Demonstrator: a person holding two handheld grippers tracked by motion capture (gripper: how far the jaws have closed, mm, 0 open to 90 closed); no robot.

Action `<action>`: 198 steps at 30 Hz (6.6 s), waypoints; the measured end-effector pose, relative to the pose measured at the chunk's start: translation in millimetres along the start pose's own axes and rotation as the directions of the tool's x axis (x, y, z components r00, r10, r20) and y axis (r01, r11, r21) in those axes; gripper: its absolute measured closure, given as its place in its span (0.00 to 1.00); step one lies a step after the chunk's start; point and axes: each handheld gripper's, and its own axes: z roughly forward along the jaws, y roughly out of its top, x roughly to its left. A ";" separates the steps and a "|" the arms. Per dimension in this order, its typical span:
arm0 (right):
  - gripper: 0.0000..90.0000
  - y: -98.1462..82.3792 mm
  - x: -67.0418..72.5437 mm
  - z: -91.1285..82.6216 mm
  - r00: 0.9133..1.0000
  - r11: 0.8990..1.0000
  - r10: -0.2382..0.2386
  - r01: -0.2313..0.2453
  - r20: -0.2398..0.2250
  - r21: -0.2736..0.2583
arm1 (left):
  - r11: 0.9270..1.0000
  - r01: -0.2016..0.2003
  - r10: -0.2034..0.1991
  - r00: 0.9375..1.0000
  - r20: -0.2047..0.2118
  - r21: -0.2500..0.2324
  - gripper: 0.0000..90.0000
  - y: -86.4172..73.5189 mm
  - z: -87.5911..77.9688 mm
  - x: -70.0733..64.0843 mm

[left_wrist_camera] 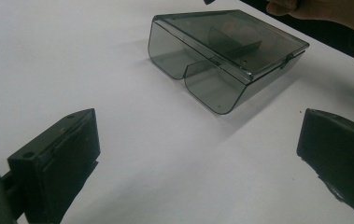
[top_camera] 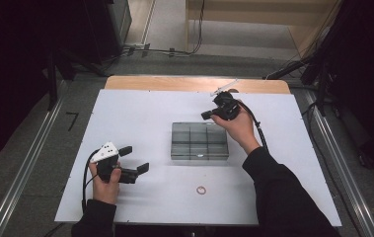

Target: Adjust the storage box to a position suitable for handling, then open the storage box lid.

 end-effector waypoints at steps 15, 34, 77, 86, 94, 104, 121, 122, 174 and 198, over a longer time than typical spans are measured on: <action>0.99 1.2 -9.0 22.0 0.998 0.996 0.043 -0.040 -0.033 0.082 | 1.000 0.000 0.000 1.000 0.004 -0.001 0.00 0.0 0.2 0.2; 0.99 -15.7 15.5 24.8 0.995 0.996 -0.016 0.025 -0.094 0.089 | 1.000 0.019 -0.019 0.999 -0.038 0.004 0.03 3.1 3.8 -2.2; 0.10 -89.3 57.9 -49.8 1.000 0.941 -0.028 0.027 0.002 -0.339 | 0.982 0.061 -0.072 0.996 0.056 0.179 1.00 16.8 67.3 -30.1; 0.01 -122.1 62.4 -71.6 1.000 0.921 -0.025 0.030 0.019 -0.388 | 0.982 0.044 -0.058 0.996 0.074 0.185 1.00 17.0 71.5 -36.0; 0.01 -156.0 59.8 -88.4 0.999 0.908 0.009 0.008 0.039 -0.418 | 0.982 0.040 -0.056 0.995 0.079 0.186 1.00 17.3 75.1 -40.7; 0.06 -185.9 55.5 -107.2 0.998 0.901 0.030 -0.006 0.049 -0.433 | 0.980 0.048 -0.067 0.993 0.092 0.195 1.00 16.8 78.8 -44.4; 0.97 -219.2 56.5 -95.2 0.996 0.949 0.051 -0.026 0.070 -0.314 | 0.982 -0.024 0.000 0.991 0.131 0.188 1.00 13.4 62.4 -57.6; 0.98 -220.0 56.6 -94.1 0.997 0.951 0.052 -0.031 0.058 -0.308 | 0.981 -0.028 0.003 0.991 0.131 0.190 1.00 13.3 62.2 -57.9; 0.98 -209.9 78.6 -90.3 0.996 0.955 -0.087 0.081 -0.009 -0.285 | 0.988 -0.030 -0.001 0.980 0.200 0.154 1.00 17.7 54.4 -55.1; 0.98 -196.5 89.1 -104.9 0.996 0.929 -0.092 0.085 -0.002 -0.360 | 0.997 -0.062 0.052 0.973 0.224 0.038 1.00 29.2 50.3 -66.1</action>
